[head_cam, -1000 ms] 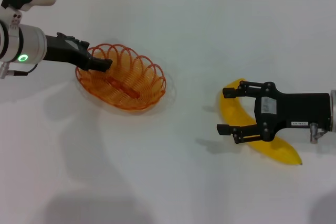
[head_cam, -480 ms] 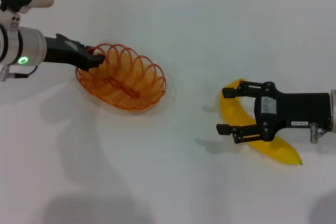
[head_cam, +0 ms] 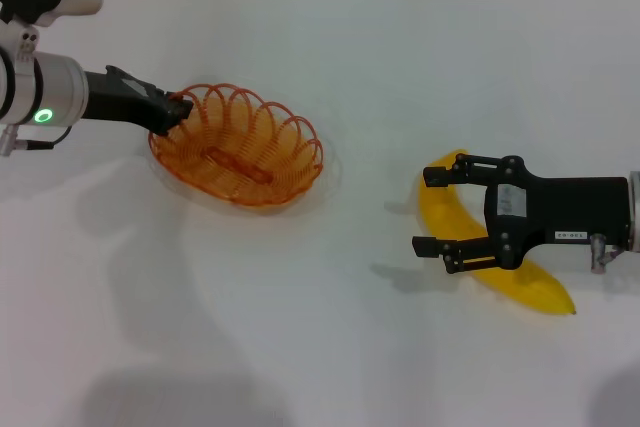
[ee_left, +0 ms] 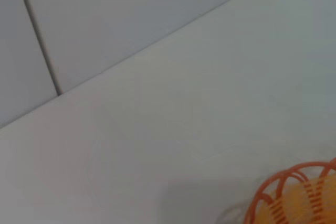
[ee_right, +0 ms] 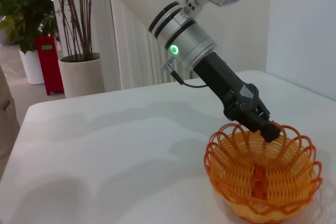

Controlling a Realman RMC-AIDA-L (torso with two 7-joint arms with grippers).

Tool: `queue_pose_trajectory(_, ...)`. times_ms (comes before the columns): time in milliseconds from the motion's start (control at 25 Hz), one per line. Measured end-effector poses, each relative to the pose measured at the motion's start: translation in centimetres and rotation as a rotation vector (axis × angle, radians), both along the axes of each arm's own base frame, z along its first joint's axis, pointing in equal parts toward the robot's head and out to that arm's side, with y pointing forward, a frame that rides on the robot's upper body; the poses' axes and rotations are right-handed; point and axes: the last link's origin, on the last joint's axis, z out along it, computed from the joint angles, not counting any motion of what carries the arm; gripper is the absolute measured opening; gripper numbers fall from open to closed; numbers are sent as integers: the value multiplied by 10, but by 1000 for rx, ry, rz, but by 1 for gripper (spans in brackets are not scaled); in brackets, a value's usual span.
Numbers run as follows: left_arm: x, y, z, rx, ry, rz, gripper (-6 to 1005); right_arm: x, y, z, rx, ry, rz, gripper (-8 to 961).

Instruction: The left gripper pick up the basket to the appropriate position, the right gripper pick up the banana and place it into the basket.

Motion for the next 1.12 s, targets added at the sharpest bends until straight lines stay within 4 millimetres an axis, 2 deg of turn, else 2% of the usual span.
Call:
queue_pose_trajectory(200, 2, 2, 4, 15, -1, -8, 112, 1, -1, 0, 0, 0, -3, 890)
queue_pose_trajectory(360, 16, 4, 10, 12, -45, -35, 110, 2, -2, 1, 2, 0, -7, 890)
queue_pose_trajectory(560, 32, -3, 20, -10, -131, -86, 108, 2, -1, 1, 2, -1, -7, 890)
queue_pose_trajectory(1120, 19, -22, 23, 5, -187, -63, 105, 3, -3, 0, -2, -2, -10, 890)
